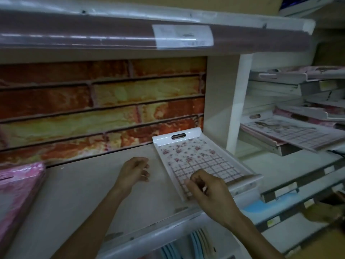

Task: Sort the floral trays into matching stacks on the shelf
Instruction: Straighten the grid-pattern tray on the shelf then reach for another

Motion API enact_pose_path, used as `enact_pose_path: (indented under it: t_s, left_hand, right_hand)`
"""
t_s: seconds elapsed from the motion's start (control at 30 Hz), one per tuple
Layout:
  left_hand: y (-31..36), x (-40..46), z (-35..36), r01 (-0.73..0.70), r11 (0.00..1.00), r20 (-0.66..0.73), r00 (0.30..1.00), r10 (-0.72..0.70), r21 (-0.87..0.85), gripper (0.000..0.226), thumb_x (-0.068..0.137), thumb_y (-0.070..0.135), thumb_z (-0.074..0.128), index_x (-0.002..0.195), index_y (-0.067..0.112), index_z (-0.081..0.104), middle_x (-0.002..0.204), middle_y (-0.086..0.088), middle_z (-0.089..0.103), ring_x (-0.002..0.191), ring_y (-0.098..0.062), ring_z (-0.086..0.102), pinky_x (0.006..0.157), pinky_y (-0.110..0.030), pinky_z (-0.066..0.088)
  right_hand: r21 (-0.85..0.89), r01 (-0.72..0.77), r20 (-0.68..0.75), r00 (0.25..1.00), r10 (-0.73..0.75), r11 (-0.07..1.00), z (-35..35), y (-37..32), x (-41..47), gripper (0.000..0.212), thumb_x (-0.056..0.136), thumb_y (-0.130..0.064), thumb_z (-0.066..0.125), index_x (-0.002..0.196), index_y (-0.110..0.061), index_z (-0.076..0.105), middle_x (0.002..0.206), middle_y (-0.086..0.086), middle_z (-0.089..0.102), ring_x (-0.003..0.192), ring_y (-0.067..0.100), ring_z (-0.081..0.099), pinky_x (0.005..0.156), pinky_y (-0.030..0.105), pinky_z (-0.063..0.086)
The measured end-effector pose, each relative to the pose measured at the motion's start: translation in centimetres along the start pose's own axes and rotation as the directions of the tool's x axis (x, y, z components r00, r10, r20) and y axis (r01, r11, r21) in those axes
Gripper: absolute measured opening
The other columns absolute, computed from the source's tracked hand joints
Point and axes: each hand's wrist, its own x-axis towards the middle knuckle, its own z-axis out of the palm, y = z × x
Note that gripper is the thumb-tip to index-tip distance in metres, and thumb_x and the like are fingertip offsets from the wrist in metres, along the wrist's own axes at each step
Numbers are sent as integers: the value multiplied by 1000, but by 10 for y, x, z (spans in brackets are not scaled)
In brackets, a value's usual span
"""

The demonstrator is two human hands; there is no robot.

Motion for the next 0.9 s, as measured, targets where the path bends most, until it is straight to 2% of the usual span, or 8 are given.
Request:
enact_pose_path:
  t_s: [0.17, 0.2, 0.3, 0.37, 0.47, 0.53, 0.73, 0.9]
  left_hand:
    - [-4, 31, 61, 149, 982, 130, 978, -164, 116, 21, 95, 13, 54, 91, 3, 72, 93, -15, 75, 73, -29, 73, 68, -38, 63]
    - [-6, 38, 70, 168, 976, 113, 976, -184, 137, 23, 94, 14, 54, 92, 0, 73, 91, -17, 76, 74, -29, 74, 68, -38, 63]
    - [-8, 49, 91, 212, 960, -37, 977, -209, 183, 22, 91, 14, 57, 93, -4, 70, 82, -15, 72, 66, -24, 70, 45, -26, 56]
    - [-11, 56, 100, 233, 950, -90, 972, -219, 209, 20, 89, 15, 60, 96, -2, 68, 82, -13, 70, 68, -25, 69, 46, -26, 55]
    - [-17, 65, 111, 242, 963, -115, 967, -228, 122, 18, 87, 12, 63, 99, -1, 68, 98, -18, 71, 83, -33, 69, 75, -39, 59]
    - [-17, 65, 118, 235, 971, -128, 966, -227, 53, 15, 88, 8, 61, 99, -1, 68, 104, -21, 70, 87, -35, 68, 84, -44, 57]
    - [-14, 66, 128, 204, 974, -178, 960, -218, -93, 29, 92, 11, 48, 116, -2, 60, 109, -19, 67, 93, -35, 67, 64, -31, 55]
    - [-3, 55, 112, 118, 992, -238, 963, -125, -41, 33, 93, 20, 44, 114, 1, 62, 106, -17, 69, 91, -33, 67, 78, -41, 57]
  right_hand:
    - [31, -57, -35, 998, 58, 998, -35, 35, -2, 29, 89, -49, 53, 69, -29, 48, 59, -5, 55, 54, 12, 52, 54, 31, 46]
    - [33, -61, -38, 997, 63, 998, -40, 40, -1, 30, 89, -50, 53, 69, -28, 49, 60, -3, 56, 55, 14, 53, 55, 32, 47]
    - [29, -74, -41, 996, 75, 997, -53, 52, 1, 34, 88, -55, 49, 69, -27, 50, 60, -3, 56, 57, 15, 55, 57, 34, 49]
    - [28, -76, -43, 996, 77, 997, -58, 59, 4, 34, 87, -55, 49, 68, -28, 49, 60, -6, 55, 57, 14, 55, 57, 33, 49]
    - [34, -87, -43, 995, 88, 996, -62, 69, 8, 33, 88, -55, 50, 68, -29, 49, 59, -5, 56, 57, 13, 55, 56, 34, 50]
    - [27, -98, -41, 994, 99, 995, -63, 74, 12, 33, 87, -57, 49, 69, -28, 49, 61, -2, 58, 59, 16, 57, 59, 39, 52]
    - [5, -136, -20, 990, 137, 991, -60, 78, 25, 32, 86, -60, 45, 74, -31, 50, 69, 1, 64, 66, 14, 63, 66, 45, 56]
    - [-53, -160, -66, 985, 157, 986, -58, 74, 39, 26, 91, -48, 53, 73, -30, 49, 73, 1, 68, 66, 13, 65, 62, 40, 56]
